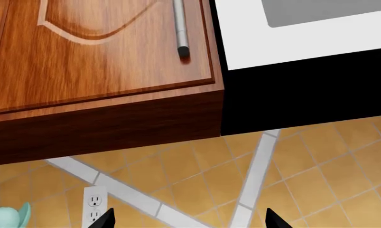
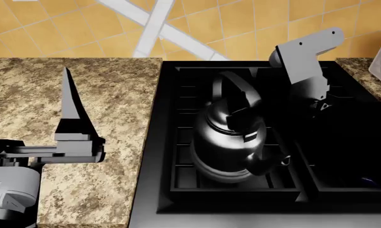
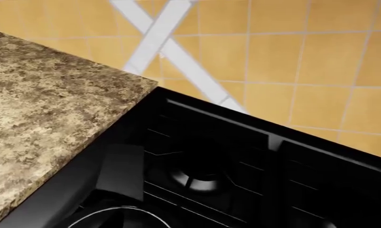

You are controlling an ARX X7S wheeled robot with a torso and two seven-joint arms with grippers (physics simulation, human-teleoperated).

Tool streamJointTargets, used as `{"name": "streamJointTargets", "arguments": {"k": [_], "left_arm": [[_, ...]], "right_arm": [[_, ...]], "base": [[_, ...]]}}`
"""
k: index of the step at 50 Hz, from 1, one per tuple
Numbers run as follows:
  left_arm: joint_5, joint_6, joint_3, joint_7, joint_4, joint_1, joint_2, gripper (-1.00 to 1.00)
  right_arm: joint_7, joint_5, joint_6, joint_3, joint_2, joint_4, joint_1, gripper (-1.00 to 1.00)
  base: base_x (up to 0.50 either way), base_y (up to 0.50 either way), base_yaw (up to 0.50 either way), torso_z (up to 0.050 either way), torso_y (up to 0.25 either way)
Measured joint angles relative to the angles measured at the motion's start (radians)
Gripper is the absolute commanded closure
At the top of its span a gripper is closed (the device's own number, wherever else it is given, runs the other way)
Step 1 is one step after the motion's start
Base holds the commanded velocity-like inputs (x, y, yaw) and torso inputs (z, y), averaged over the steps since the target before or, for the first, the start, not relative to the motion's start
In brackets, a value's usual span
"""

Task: Pick the kettle from the counter and place it on a stove burner. Then turn the burner on.

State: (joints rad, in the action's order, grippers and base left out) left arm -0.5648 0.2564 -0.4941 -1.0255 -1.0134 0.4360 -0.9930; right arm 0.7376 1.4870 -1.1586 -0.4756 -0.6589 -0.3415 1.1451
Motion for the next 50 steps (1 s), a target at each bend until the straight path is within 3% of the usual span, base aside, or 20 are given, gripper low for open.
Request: {"name": "streamJointTargets", "arguments": {"k": [50], "left_arm": [[-0.005, -0.025, -0.021, -0.024, 0.0, 0.009, -0.025, -1.0]], "right_arm": [[0.097, 0.148, 0.009, 0.03, -0.037, -0.08, 0.014, -1.0]], "base": [[0.0, 0.0, 0.0, 0.0, 0.0]]}}
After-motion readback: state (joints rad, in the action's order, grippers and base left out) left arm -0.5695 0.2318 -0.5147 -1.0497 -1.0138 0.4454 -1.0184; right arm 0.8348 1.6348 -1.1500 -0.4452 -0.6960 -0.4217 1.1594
